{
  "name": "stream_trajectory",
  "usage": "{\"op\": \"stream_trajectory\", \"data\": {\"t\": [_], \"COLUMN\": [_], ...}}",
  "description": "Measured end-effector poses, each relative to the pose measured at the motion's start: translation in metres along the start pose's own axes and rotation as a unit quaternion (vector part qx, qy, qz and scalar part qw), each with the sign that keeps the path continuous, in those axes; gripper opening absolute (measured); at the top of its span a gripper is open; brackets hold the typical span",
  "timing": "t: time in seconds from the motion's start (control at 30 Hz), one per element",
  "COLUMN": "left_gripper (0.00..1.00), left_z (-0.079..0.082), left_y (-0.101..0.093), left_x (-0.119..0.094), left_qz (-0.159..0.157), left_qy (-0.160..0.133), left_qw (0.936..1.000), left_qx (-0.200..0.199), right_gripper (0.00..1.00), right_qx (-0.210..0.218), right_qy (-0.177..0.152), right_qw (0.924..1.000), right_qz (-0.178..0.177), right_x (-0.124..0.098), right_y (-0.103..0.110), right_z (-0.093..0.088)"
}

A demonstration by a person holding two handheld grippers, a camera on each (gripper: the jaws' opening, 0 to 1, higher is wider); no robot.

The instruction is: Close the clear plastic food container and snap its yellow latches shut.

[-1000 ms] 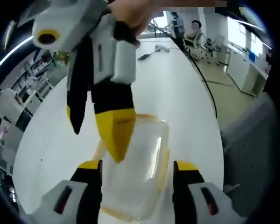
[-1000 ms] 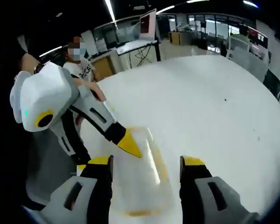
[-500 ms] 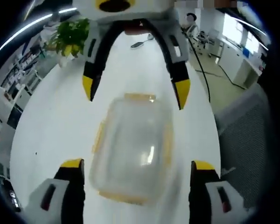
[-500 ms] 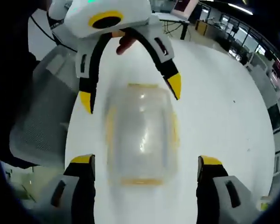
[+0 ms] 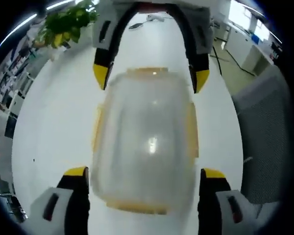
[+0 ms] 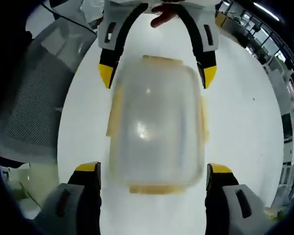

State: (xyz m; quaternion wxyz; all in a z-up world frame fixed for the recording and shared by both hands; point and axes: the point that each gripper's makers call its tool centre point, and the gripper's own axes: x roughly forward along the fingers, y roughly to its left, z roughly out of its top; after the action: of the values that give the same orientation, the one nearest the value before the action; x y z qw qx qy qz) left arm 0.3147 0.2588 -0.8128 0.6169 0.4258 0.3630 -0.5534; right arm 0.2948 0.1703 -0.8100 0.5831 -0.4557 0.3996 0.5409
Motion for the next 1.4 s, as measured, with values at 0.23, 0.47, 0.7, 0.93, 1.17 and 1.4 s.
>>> {"op": "stream_trajectory", "data": {"t": [0.23, 0.47, 0.7, 0.93, 1.17, 1.4], "left_gripper": [0.83, 0.82, 0.82, 0.83, 0.83, 0.83], "left_z": [0.000, -0.008, -0.025, -0.050, -0.068, -0.085], "left_y": [0.003, 0.000, -0.002, 0.004, 0.012, 0.025], "left_x": [0.001, -0.002, -0.010, -0.017, -0.023, -0.029], "left_qz": [0.012, 0.016, 0.020, 0.023, 0.023, 0.021], "left_qy": [0.008, 0.015, 0.018, 0.034, 0.031, 0.031], "left_qw": [0.9999, 0.9997, 0.9994, 0.9989, 0.9989, 0.9991], "left_qx": [0.001, -0.010, -0.021, -0.023, -0.025, -0.019], "right_gripper": [0.76, 0.76, 0.76, 0.76, 0.76, 0.76], "right_qx": [-0.015, -0.027, -0.036, -0.039, -0.040, -0.035], "right_qy": [0.002, -0.013, -0.015, -0.018, -0.017, -0.006], "right_qw": [0.9998, 0.9995, 0.9992, 0.9991, 0.9991, 0.9994], "right_qz": [-0.012, -0.008, -0.006, -0.005, -0.004, -0.004], "right_x": [0.001, 0.003, 0.009, 0.016, 0.022, 0.028], "right_y": [-0.005, -0.004, -0.003, -0.009, -0.017, -0.027], "right_z": [-0.003, 0.003, 0.024, 0.047, 0.066, 0.082]}}
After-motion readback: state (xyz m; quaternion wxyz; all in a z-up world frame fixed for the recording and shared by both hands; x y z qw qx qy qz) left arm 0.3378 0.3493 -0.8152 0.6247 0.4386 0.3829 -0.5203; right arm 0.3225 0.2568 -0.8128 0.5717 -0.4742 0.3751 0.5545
